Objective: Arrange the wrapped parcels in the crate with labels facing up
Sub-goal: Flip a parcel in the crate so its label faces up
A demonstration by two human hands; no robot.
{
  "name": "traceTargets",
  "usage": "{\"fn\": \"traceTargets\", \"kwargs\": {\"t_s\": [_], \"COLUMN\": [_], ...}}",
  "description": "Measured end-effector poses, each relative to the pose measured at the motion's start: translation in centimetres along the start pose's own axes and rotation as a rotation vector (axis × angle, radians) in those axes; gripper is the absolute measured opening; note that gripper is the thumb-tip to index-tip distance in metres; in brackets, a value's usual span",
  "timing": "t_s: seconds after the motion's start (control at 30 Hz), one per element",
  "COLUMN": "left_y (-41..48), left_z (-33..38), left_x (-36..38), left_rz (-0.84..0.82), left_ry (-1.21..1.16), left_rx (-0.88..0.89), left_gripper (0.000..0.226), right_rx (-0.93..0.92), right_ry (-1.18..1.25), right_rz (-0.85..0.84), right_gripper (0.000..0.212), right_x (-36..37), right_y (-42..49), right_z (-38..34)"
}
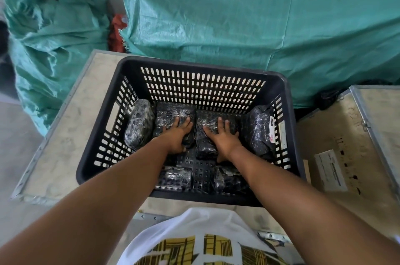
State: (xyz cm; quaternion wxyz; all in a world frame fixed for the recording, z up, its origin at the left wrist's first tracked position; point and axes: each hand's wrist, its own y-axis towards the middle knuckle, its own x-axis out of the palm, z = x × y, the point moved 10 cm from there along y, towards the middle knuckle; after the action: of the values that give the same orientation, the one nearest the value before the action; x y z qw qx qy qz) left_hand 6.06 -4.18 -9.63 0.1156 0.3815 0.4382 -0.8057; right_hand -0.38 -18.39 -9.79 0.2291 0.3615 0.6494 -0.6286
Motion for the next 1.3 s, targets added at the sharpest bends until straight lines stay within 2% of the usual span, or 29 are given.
{"fn": "traceTargets", "kwargs": {"t_s": [0.13,0.23,0.37,0.5,0.63,0.7,0.83,0.93,1.03,1.2,1.3], "left_y": [0.3,0.3,-0.2,-1.2,-2.2,-2.4,-2.8,-2.4,-1.9,-1.3,-0.9], "left_z": [-0.3,-0.7,0.2,1.4,2.7,3.3,4.3,3.4,2.6,3.4,3.6], "left_x": [-1.1,-1.9,-3.8,-5.7,-8.0,-8.0,-8.1,-7.7,-6.6,-5.5,-4.3], "left_rz": [0.039,0.093,0.236,0.313,0.475,0.465,0.406,0.396,0.349,0.299,0.228], "left_ry": [-0.054,-0.160,-0.267,-0.491,-0.456,-0.480,-0.537,-0.572,-0.646,-0.615,-0.598], "left_rx": [-0.012,-0.043,0.061,0.195,0.247,0.293,0.366,0.276,0.164,0.168,0.163], "left_gripper": [0.116,0.122,0.114,0.110,0.109,0.105,0.083,0.067,0.063,0.078,0.093], "right_rx": [-0.100,-0.176,-0.198,-0.204,-0.205,-0.187,-0.124,-0.095,-0.087,-0.057,-0.047], "right_ry": [0.112,0.356,0.677,1.064,1.246,1.335,1.496,1.600,1.538,1.288,1.105], "right_rz": [0.141,0.340,0.570,0.526,0.439,0.394,0.331,0.319,0.352,0.418,0.434], "right_gripper": [0.109,0.087,0.068,0.054,0.052,0.047,0.038,0.046,0.055,0.104,0.123], "right_x": [-3.4,-6.9,-10.1,-10.4,-10.7,-10.6,-10.4,-9.9,-9.8,-8.6,-8.3], "right_y": [-1.1,-2.7,-4.3,-4.3,-4.7,-4.7,-4.5,-3.9,-3.8,-3.6,-3.2], "right_z": [0.0,0.7,3.0,5.2,5.4,5.5,6.0,6.5,6.8,6.9,6.5]}}
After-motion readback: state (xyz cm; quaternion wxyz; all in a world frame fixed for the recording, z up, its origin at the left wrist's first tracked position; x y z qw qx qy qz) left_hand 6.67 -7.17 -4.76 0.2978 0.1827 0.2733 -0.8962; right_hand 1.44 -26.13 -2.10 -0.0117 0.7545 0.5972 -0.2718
